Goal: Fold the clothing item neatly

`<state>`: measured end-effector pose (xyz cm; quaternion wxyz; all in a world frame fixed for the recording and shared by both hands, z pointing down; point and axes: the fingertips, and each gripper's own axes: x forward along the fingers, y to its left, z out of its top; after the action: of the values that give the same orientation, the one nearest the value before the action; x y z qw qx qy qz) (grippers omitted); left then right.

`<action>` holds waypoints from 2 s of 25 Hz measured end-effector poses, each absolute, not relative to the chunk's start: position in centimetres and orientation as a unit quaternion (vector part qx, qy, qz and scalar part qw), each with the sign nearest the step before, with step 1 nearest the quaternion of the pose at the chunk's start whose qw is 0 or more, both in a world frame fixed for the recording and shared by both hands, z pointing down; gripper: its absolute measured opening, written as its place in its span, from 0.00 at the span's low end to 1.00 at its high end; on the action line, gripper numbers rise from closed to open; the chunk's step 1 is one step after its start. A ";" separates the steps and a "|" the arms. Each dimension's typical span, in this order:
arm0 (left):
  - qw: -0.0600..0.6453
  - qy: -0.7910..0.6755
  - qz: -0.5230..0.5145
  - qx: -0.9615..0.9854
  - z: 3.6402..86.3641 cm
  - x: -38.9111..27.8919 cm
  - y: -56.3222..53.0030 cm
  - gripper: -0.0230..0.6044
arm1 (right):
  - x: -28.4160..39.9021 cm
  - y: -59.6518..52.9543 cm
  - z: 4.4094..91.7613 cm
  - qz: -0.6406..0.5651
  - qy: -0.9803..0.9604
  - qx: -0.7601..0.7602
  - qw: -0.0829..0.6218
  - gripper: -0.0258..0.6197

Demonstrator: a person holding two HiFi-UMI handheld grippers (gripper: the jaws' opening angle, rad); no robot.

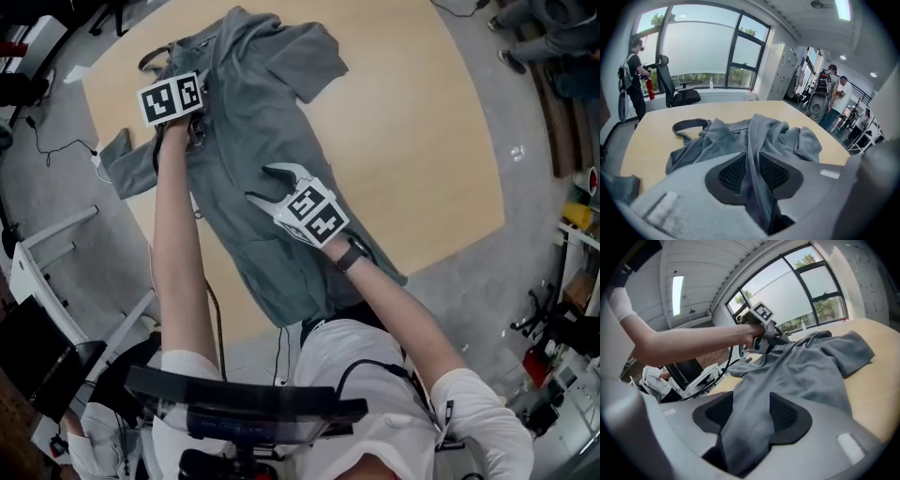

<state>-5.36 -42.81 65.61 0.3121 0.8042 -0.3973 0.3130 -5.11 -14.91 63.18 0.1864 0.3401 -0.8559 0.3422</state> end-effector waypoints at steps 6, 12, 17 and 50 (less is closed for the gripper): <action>0.311 -0.429 0.246 0.811 61.9 -6.1 -36.3 0.19 | 6.6 -18.0 62.4 0.322 -0.831 0.428 0.151 0.39; 0.353 -0.459 0.135 0.804 59.3 -2.5 -28.9 0.19 | 18.2 -22.1 64.5 0.344 -0.777 0.496 0.176 0.40; 0.375 -0.498 0.110 0.774 58.3 -4.6 -24.8 0.18 | 15.6 -23.6 64.5 0.360 -0.795 0.462 0.159 0.40; 0.387 -0.444 0.218 0.778 63.3 2.6 -17.9 0.04 | 22.6 -32.0 69.5 0.281 -0.712 0.601 0.231 0.10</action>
<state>2.56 -17.90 63.33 0.3866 0.7782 -0.4443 0.2180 22.57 -32.01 69.45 0.2312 0.6008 -0.7120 0.2805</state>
